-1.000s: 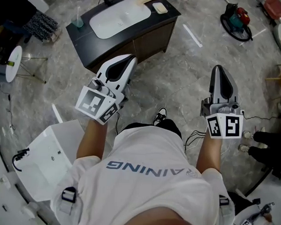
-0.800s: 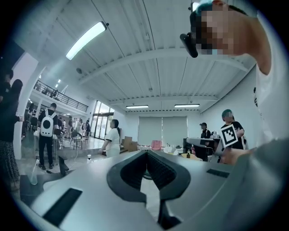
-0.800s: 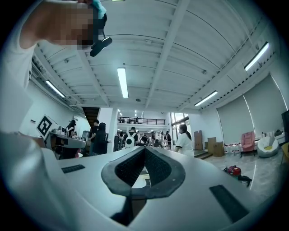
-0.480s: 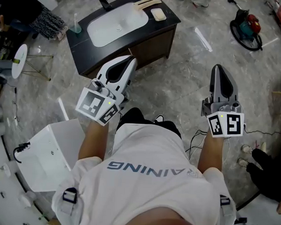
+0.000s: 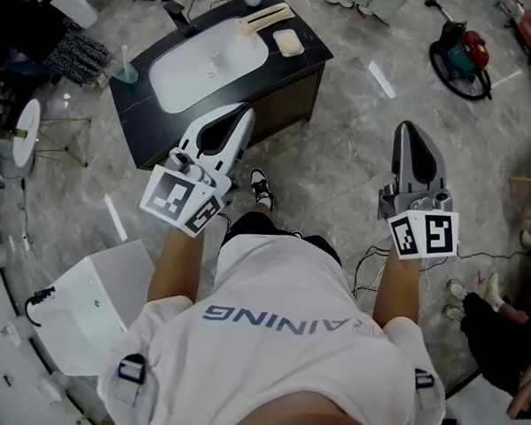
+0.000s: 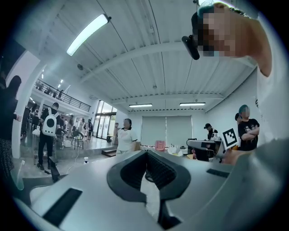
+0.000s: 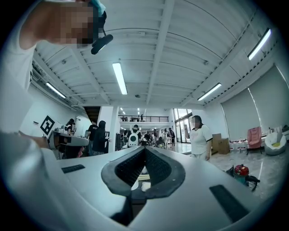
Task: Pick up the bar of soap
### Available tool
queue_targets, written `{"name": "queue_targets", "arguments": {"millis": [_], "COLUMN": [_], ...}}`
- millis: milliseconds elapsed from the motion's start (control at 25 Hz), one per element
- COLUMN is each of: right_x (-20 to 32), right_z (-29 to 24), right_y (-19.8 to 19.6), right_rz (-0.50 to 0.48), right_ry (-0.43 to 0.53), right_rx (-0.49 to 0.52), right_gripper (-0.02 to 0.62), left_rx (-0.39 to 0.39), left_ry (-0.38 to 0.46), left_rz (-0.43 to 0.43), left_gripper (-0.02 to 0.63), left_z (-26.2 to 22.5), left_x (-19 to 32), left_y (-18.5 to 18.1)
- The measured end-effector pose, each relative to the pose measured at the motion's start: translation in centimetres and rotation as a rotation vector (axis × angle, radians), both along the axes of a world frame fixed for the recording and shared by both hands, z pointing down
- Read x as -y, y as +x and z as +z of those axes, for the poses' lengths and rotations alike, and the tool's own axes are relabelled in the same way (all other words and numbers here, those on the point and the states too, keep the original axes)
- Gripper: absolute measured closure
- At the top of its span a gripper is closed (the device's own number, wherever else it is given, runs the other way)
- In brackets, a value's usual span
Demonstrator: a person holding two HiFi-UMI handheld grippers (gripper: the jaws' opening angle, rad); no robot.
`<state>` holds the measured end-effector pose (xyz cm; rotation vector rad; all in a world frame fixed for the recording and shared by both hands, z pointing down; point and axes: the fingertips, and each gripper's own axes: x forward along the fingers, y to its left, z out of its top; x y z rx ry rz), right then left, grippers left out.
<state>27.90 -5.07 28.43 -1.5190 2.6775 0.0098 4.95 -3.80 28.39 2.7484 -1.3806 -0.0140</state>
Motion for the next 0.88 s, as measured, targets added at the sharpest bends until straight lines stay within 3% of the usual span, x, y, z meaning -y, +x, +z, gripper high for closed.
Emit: {"name": "queue_targets", "arguments": {"millis": [360, 560, 880], "right_x": [8.7, 14.9, 22.3], "right_z": [-0.3, -0.1, 1.8], "right_y": [-5.0, -10.1, -17.5], "right_rz": [0.001, -0.018, -0.091], "right_ry": [-0.020, -0.031, -0.073], "right_rx": [-0.031, -0.049, -0.087], "right_gripper": [0.583, 0.583, 0.583], "left_rx": [-0.051, -0.001, 0.002], "left_ry": [-0.024, -0.012, -0.041], "left_rz": [-0.005, -0.012, -0.065], "left_gripper": [0.598, 0.598, 0.597], "left_z": [1.2, 0.9, 2.3], "left_x": [9.5, 15.3, 21.3], "left_y": [-5.3, -9.8, -16.3]}}
